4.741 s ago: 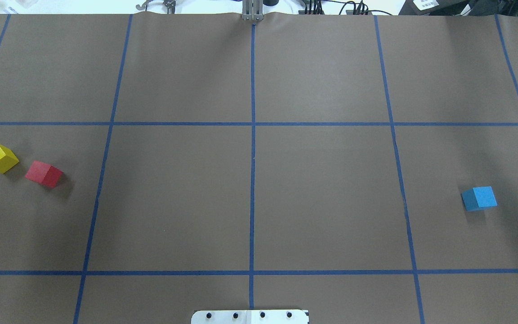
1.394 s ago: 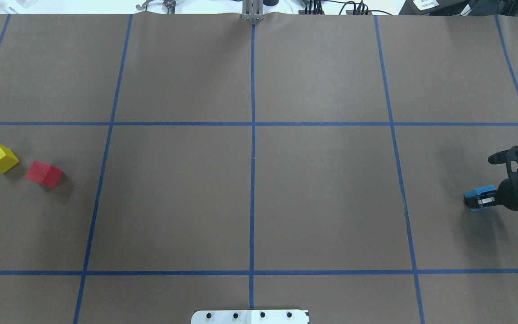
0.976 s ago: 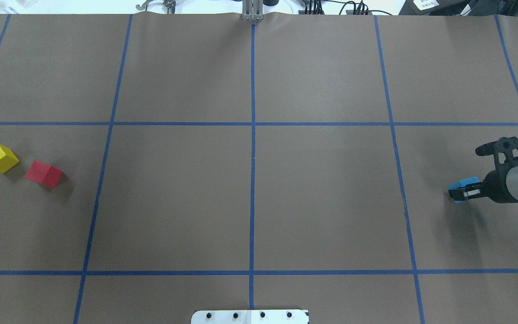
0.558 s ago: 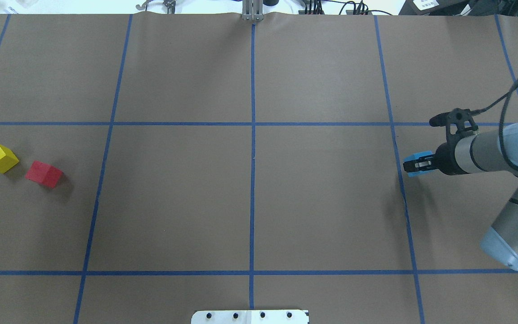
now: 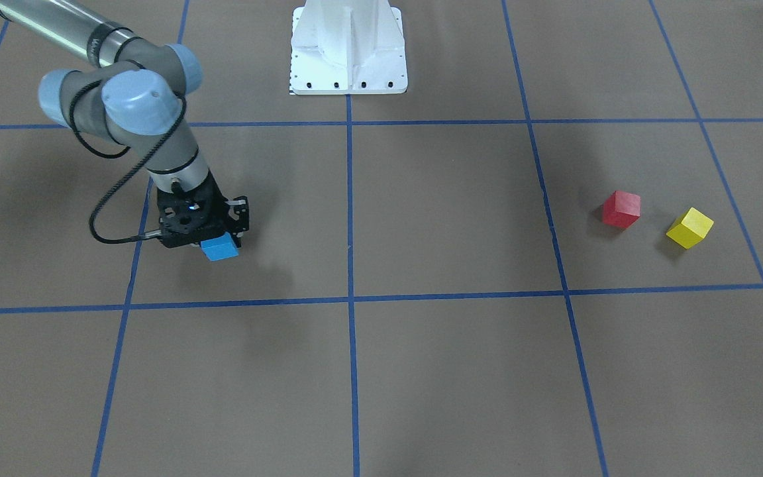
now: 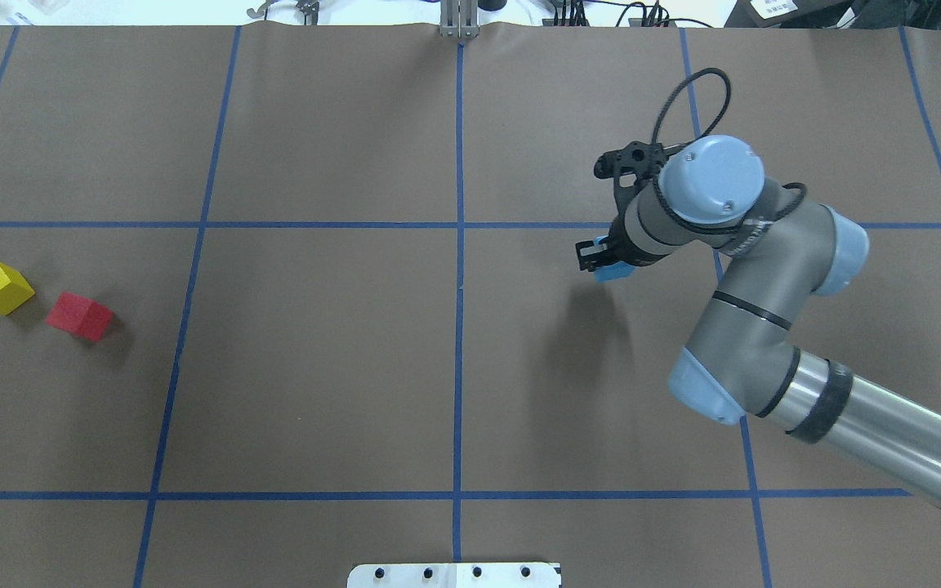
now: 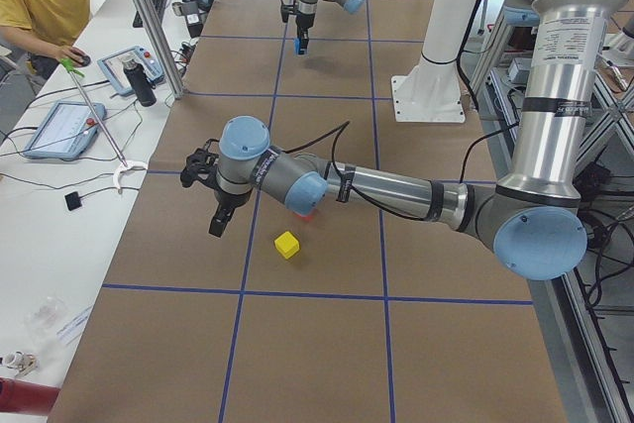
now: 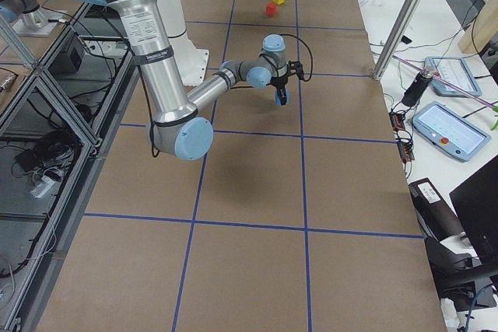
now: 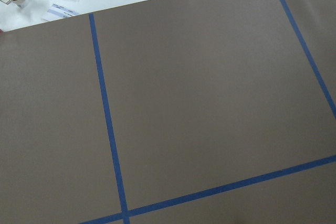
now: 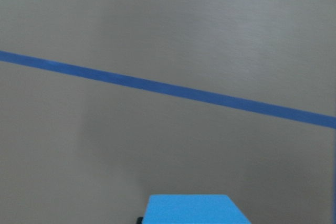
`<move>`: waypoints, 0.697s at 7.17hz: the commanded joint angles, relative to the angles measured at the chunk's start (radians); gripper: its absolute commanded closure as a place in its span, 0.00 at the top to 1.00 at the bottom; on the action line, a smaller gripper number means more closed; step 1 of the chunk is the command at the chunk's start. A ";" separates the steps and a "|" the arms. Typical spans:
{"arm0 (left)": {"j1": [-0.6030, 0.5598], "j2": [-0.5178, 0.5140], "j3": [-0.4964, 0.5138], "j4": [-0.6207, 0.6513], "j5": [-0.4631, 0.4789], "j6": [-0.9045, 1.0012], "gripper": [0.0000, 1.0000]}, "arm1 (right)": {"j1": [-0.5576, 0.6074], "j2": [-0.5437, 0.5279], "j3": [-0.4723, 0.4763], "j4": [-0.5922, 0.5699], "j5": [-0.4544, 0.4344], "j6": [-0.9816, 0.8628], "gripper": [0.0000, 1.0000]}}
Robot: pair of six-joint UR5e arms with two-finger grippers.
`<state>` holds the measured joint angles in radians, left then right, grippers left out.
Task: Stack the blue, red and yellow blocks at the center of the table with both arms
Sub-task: 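Carry the blue cube with the right gripper to the table center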
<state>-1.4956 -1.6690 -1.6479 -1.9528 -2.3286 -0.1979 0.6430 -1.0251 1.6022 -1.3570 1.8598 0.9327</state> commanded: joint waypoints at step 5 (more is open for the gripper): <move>0.000 0.002 -0.004 0.000 0.000 0.000 1.00 | -0.120 0.362 -0.346 -0.034 -0.051 0.196 0.00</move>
<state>-1.4960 -1.6675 -1.6506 -1.9524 -2.3286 -0.1979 0.5344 -0.6761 1.2779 -1.3924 1.8227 1.1124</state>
